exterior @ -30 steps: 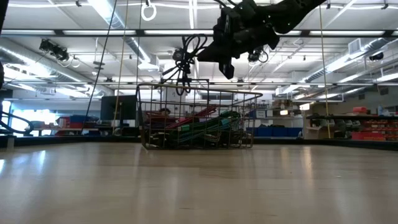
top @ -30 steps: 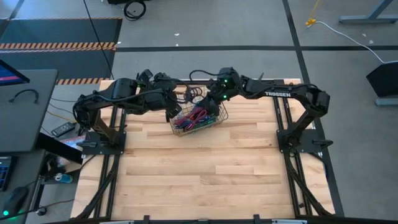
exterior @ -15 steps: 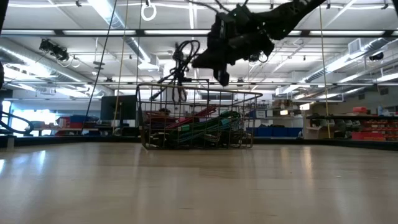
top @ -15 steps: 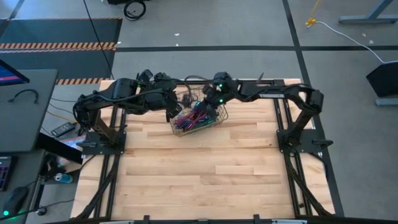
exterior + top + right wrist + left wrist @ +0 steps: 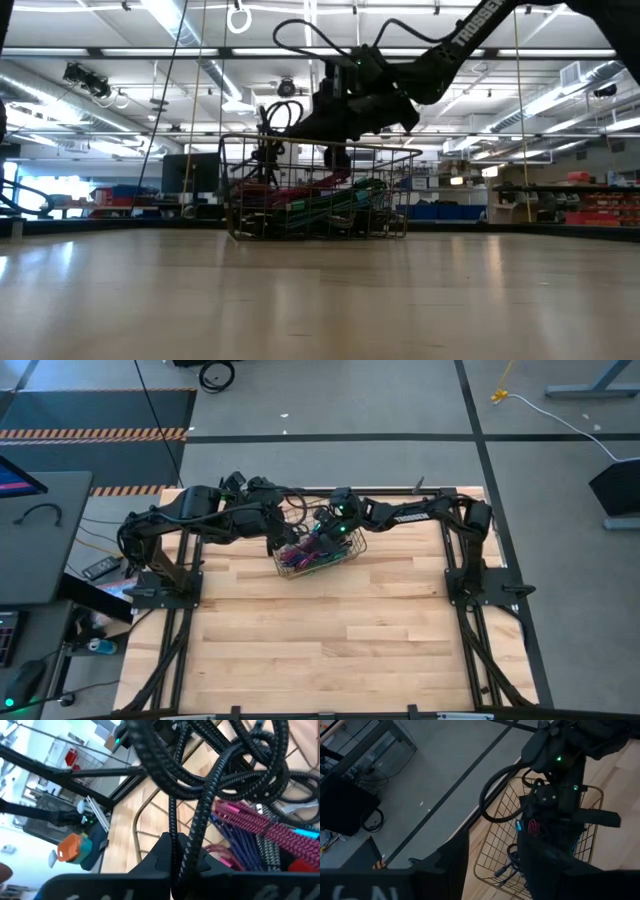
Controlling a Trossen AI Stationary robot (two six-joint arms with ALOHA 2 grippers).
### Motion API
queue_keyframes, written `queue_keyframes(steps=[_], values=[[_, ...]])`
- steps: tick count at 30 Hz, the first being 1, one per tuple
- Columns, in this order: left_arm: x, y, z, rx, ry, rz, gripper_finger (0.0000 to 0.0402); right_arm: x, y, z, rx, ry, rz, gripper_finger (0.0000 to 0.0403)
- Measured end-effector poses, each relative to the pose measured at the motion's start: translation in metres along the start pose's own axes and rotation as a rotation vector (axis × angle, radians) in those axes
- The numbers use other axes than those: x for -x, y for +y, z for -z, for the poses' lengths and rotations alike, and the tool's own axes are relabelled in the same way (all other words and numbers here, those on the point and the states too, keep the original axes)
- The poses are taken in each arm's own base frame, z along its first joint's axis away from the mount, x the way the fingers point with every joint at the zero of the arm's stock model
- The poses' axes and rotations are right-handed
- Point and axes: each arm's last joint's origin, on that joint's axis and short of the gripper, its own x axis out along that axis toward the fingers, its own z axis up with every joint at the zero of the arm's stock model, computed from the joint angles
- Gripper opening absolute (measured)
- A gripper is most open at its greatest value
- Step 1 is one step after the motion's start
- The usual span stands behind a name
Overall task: Pick and place USB-C Cables
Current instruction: Put the black charger cable into the wire basket
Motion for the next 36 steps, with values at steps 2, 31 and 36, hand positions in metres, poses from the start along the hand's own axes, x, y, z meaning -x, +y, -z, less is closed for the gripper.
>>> queue_keyframes(steps=[2, 31, 36], values=[[0.0, 0.0, 0.0, -0.001, 0.0, 0.0, 0.0174, 0.0, -0.003, 0.0, -0.019, -0.002, 0.002, 0.0012], [0.0, 0.0, 0.0, -0.009, 0.002, -0.001, 0.0174, 0.012, -0.021, 0.018, -0.141, 0.041, 0.46, 0.0012], [0.0, 0.0, 0.0, -0.009, 0.002, -0.001, 0.0174, 0.012, -0.018, 0.017, -0.085, 0.061, 0.403, 0.0046]])
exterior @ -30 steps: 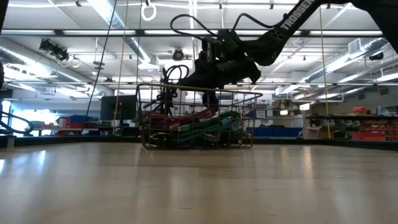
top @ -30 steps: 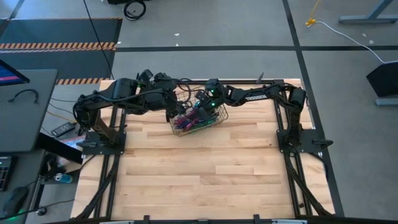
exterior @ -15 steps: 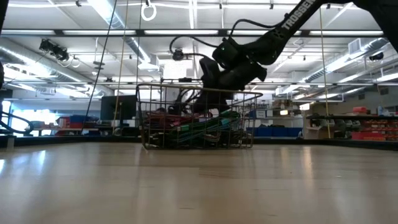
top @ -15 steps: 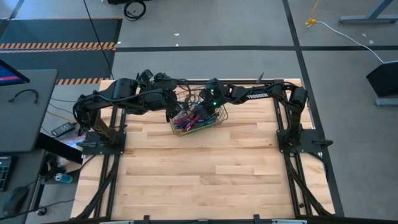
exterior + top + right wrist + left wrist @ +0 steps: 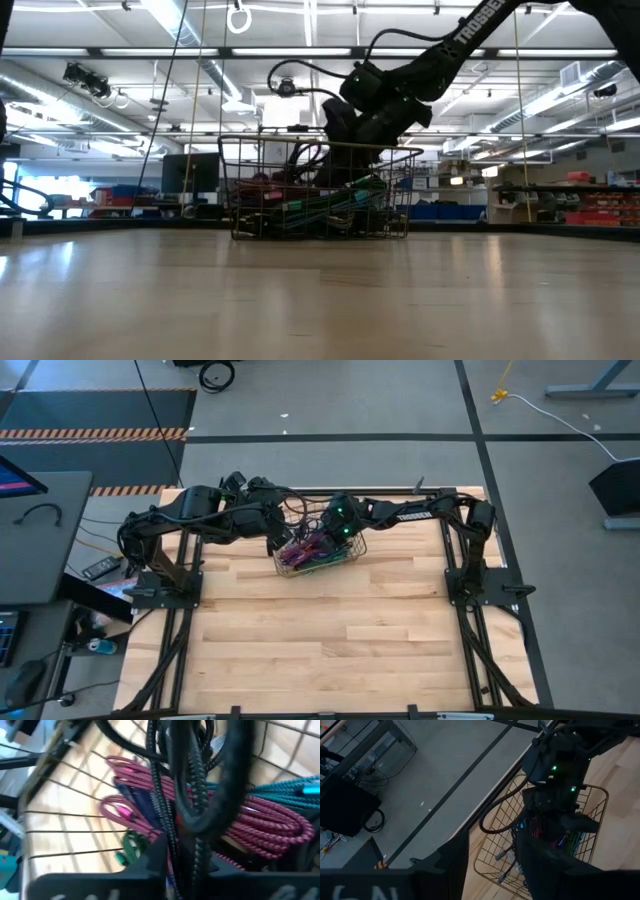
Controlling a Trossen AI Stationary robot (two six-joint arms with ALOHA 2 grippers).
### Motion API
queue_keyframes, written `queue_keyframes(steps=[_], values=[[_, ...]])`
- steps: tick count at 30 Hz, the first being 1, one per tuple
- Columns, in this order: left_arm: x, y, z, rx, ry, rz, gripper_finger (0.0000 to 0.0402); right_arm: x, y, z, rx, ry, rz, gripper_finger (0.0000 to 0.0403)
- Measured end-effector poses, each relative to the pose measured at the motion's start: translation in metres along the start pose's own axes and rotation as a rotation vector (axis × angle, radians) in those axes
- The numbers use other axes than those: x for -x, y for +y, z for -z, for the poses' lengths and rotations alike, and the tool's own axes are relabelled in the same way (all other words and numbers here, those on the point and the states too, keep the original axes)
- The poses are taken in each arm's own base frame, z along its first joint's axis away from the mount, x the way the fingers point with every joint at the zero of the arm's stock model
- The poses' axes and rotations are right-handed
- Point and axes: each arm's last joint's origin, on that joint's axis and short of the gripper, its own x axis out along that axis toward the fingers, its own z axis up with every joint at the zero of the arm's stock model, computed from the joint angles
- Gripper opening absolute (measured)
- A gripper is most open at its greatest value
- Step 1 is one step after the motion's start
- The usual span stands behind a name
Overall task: Pick and place USB-C Cables
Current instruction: Put the black charger cable into the wire basket, then adjust the pink charger cables
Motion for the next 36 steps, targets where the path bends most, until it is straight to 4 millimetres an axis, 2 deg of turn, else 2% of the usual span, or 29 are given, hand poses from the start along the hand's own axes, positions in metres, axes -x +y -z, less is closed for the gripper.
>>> queue_keyframes(steps=[4, 8, 12, 19, 23, 29, 36], values=[[0.0, 0.0, 0.0, 0.0, 0.0, 0.0, 0.0174, 0.012, 0.009, -0.005, 0.045, -0.029, -0.02, 0.0087], [0.0, 0.0, 0.0, 0.0, 0.0, 0.0, 0.0174, 0.03, 0.019, -0.013, 0.088, -0.075, -0.034, 0.0108], [0.0, 0.0, 0.0, 0.001, 0.0, 0.0, 0.0174, 0.048, 0.023, -0.015, 0.103, -0.085, -0.001, 0.0114], [0.0, 0.0, 0.0, 0.001, 0.0, 0.0, 0.0174, 0.073, 0.026, -0.004, 0.13, -0.005, 0.144, 0.0115], [0.0, 0.0, 0.0, 0.001, 0.0, 0.0, 0.0174, 0.091, 0.036, -0.006, 0.161, -0.053, 0.17, 0.0115], [0.0, 0.0, 0.0, 0.001, 0.0, 0.0, 0.0174, 0.132, 0.057, -0.012, 0.204, -0.19, 0.178, 0.0115], [0.0, -0.001, 0.0, 0.058, 0.016, 0.029, 0.0174, 0.197, 0.088, -0.007, 0.265, -0.401, 0.172, 0.0115]])
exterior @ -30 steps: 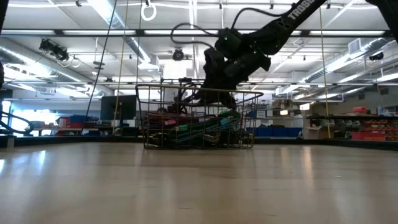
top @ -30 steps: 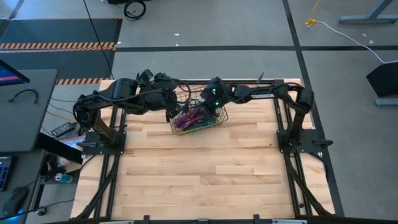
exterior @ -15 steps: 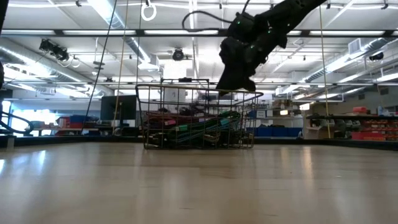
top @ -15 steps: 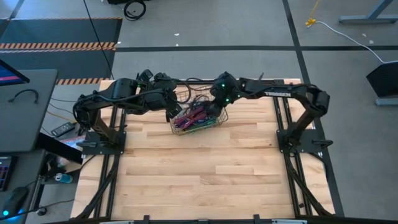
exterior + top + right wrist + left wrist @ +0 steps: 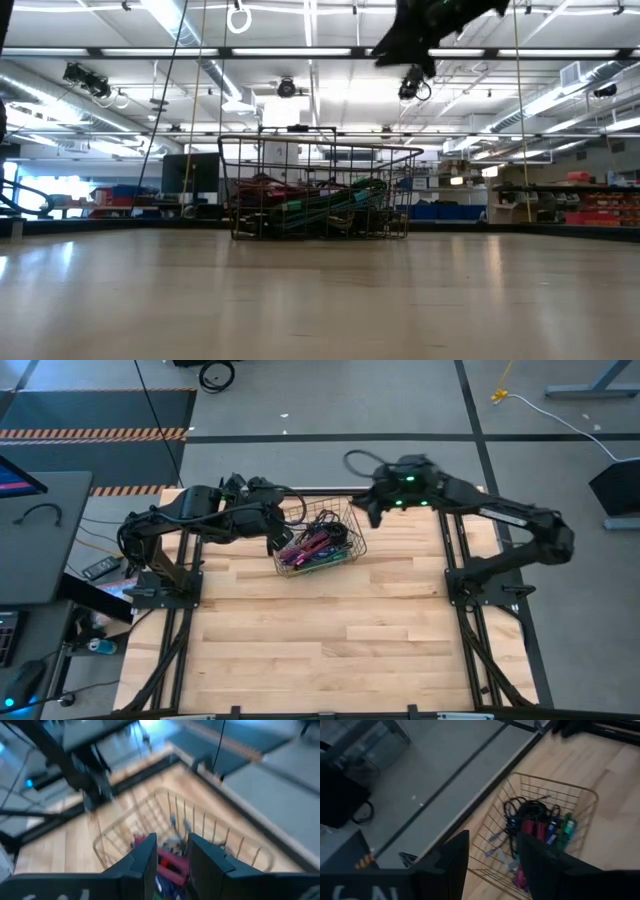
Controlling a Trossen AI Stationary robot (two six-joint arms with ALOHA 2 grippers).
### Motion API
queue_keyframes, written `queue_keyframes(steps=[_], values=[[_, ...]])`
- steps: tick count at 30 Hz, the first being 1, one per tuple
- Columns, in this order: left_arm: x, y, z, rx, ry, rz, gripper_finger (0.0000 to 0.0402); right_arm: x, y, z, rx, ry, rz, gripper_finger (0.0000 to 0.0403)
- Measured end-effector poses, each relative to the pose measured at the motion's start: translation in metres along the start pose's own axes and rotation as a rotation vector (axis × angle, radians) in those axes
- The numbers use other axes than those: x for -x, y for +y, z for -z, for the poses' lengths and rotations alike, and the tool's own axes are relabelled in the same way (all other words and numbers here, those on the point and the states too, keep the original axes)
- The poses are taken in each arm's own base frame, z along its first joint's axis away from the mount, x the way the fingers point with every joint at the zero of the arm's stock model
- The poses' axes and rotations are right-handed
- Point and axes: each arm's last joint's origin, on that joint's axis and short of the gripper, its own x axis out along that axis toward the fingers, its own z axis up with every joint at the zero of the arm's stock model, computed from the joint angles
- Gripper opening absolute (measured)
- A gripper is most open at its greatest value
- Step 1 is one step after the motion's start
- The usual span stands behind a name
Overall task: Pick and place USB-C Cables
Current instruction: Adjust the pink charger cables
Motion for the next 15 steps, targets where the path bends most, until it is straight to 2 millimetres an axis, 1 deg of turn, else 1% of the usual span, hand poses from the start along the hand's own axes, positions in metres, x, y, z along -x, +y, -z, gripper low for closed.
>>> queue_keyframes(steps=[4, 6, 11, 13, 15], values=[[-0.002, -0.003, 0.001, 0.022, 0.021, 0.024, 0.0174, 0.043, 0.011, -0.011, 0.033, -0.136, -0.01, 0.0115], [-0.009, -0.007, 0.005, 0.006, 0.039, 0.012, 0.0174, 0.065, 0.016, -0.016, 0.054, -0.215, -0.029, 0.0115], [-0.042, -0.023, 0.019, -0.004, 0.109, -0.05, 0.0174, 0.114, 0.032, -0.024, 0.142, -0.417, -0.113, 0.0115], [-0.058, -0.031, 0.025, -0.006, 0.128, -0.062, 0.0173, 0.13, 0.036, -0.025, 0.176, -0.469, -0.147, 0.0115], [-0.075, -0.039, 0.03, 0.015, 0.149, -0.025, 0.0173, 0.142, 0.039, -0.025, 0.198, -0.513, -0.186, 0.0115]])
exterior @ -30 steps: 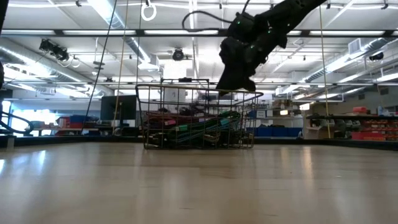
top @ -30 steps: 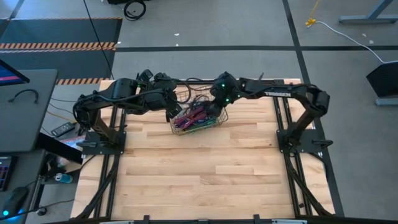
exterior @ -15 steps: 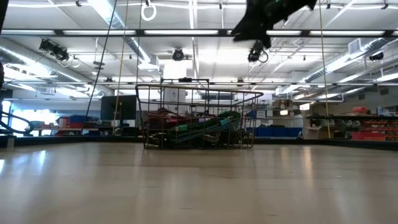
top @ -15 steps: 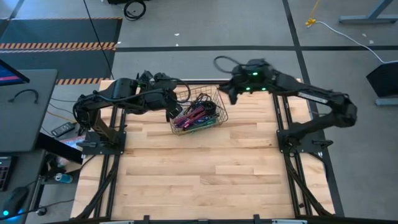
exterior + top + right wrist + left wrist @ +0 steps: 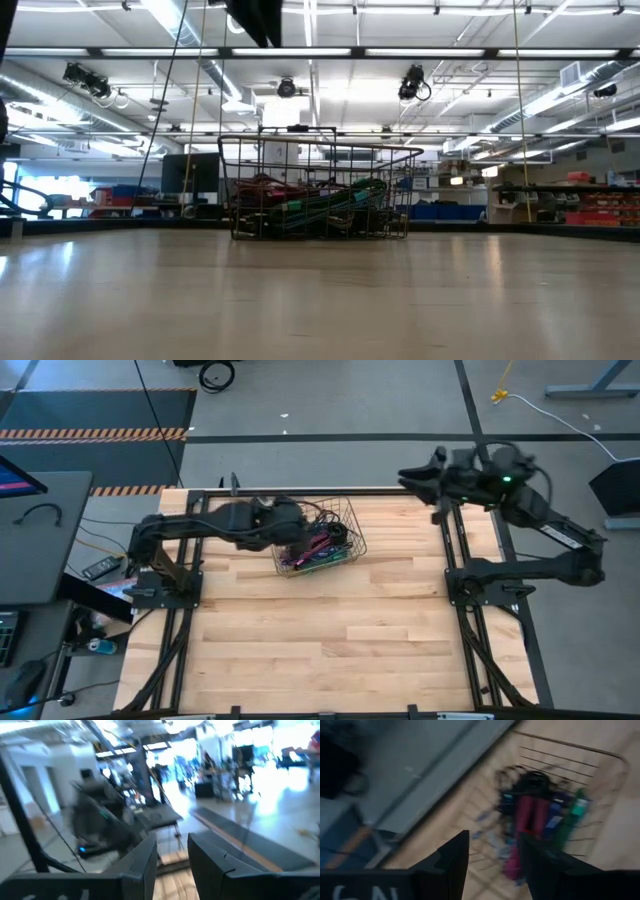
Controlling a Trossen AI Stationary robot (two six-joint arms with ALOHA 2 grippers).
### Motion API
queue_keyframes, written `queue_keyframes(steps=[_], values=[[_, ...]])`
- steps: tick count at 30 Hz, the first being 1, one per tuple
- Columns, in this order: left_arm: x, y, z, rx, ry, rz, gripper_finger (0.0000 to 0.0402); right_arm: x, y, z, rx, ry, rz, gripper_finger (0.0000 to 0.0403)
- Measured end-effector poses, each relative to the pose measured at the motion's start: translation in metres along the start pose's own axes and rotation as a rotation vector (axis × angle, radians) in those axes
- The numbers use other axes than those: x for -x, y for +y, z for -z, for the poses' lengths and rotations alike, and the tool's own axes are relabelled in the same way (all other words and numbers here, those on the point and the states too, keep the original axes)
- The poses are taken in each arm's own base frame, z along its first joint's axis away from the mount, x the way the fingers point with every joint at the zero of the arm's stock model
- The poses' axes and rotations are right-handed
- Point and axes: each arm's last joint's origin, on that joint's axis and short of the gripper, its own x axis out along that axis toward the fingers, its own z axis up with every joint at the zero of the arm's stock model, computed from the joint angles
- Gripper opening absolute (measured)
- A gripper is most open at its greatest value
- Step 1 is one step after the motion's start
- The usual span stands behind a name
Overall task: Pick and place USB-C Cables
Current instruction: Adjust the pink charger cables
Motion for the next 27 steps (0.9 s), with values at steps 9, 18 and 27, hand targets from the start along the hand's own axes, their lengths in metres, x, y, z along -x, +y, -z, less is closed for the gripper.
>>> queue_keyframes(steps=[9, 18, 27], values=[[-0.072, -0.024, 0.001, 0.023, 0.031, 0.409, 0.0173, 0.027, 0.013, -0.015, 0.028, -0.092, -0.138, 0.0114], [-0.124, -0.008, 0.03, -0.048, 0.187, 0.376, 0.0173, 0.031, 0.014, -0.015, 0.028, -0.091, -0.137, 0.0114], [-0.14, -0.013, 0.044, -0.168, 0.199, 0.382, 0.0174, 0.03, 0.013, -0.014, 0.027, -0.088, -0.132, 0.0114]])
